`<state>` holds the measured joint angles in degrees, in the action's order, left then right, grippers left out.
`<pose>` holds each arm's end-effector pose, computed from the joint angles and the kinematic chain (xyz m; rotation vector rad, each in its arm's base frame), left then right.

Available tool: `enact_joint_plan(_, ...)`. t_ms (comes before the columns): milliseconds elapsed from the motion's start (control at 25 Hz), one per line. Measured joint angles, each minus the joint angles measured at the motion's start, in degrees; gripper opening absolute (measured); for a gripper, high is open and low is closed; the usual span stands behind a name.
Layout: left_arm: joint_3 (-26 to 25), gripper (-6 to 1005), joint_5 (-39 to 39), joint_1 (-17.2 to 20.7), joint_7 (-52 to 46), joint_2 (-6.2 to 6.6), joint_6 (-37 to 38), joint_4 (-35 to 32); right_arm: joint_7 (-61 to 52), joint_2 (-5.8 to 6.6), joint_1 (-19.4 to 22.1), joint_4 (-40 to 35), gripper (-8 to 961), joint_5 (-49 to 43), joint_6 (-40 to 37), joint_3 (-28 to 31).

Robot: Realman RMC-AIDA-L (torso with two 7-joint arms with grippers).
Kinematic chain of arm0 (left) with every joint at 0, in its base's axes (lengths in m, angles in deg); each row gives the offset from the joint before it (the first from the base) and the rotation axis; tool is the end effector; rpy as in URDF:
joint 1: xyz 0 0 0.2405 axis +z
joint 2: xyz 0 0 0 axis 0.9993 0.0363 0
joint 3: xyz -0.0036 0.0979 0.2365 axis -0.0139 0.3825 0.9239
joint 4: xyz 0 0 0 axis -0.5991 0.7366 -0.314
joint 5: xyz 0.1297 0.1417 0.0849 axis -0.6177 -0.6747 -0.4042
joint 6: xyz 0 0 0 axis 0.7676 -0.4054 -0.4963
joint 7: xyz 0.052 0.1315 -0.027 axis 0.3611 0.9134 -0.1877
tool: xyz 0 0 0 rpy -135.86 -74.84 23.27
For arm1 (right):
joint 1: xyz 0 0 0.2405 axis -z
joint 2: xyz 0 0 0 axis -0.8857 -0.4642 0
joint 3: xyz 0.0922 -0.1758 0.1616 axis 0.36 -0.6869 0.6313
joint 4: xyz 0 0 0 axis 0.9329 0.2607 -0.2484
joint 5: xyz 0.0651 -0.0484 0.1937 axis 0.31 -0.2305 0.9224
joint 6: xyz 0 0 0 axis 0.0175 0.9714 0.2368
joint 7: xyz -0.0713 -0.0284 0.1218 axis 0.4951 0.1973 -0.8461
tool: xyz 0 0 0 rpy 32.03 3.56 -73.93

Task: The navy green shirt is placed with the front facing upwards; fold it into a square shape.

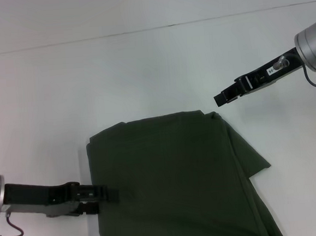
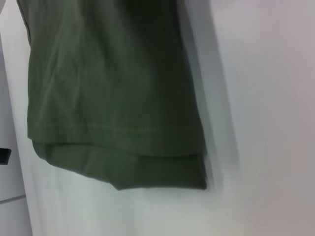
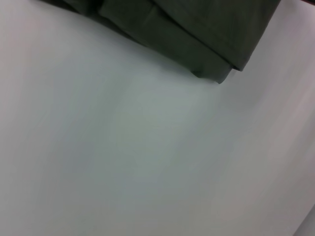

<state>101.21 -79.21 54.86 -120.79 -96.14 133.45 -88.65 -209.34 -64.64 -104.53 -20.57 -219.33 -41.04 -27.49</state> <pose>-0.2732 0.3048 -0.0271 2.3047 1.9825 0.2081 0.2297 0.3884 0.0393 -2.4788 1.4723 0.0327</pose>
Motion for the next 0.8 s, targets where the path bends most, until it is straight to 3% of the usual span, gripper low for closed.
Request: enact_joint_plan(800,0.5,842,0.0,0.3,-1.2,-0.25,0.8,-0.7,0.1,0.02,0.0,0.0,346,0.5,-0.1,0.1)
